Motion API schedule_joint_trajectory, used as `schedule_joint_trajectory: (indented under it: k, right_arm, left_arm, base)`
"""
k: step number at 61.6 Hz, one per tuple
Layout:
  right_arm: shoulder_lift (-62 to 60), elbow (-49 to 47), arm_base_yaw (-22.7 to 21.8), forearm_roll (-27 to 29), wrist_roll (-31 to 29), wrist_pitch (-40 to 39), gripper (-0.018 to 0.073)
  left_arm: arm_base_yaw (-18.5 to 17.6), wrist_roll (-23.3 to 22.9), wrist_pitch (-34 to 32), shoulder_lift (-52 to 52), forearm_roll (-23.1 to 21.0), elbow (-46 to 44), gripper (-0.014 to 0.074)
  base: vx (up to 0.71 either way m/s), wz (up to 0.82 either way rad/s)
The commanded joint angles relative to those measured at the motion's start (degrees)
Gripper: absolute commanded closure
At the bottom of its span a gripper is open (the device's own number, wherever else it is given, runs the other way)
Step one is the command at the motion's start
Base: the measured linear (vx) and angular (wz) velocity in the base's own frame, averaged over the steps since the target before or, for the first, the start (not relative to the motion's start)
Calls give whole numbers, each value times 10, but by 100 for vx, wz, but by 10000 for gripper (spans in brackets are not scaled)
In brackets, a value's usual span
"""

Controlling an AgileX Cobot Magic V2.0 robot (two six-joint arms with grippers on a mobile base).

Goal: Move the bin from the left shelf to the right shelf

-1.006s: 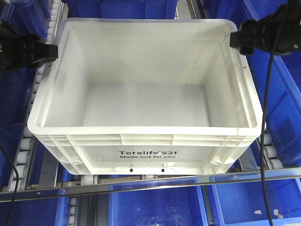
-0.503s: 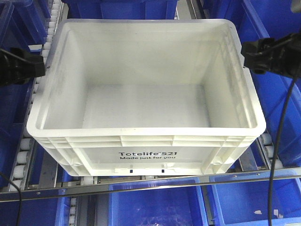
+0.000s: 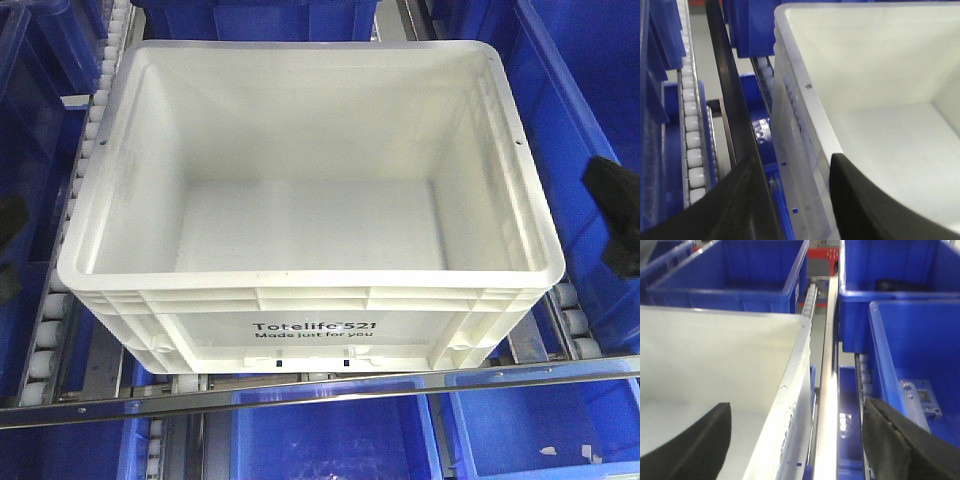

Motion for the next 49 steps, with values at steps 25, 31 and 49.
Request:
schedule_joint_trajectory:
  k: [25, 31, 49]
  right_arm:
    - [-265, 52, -1, -22, -77, 166, 29]
    - [-272, 67, -1, -35, -79, 129, 29]
    - [-263, 183, -1, -49, -94, -92, 29]
  left_arm:
    - [-2, 4, 65, -219, 19, 45, 262]
    - [-2, 4, 23, -218, 21, 67, 262]
    - [-2, 4, -140, -214, 20, 137, 262]
  base:
    - [0, 0]
    - [0, 0]
    - [0, 0]
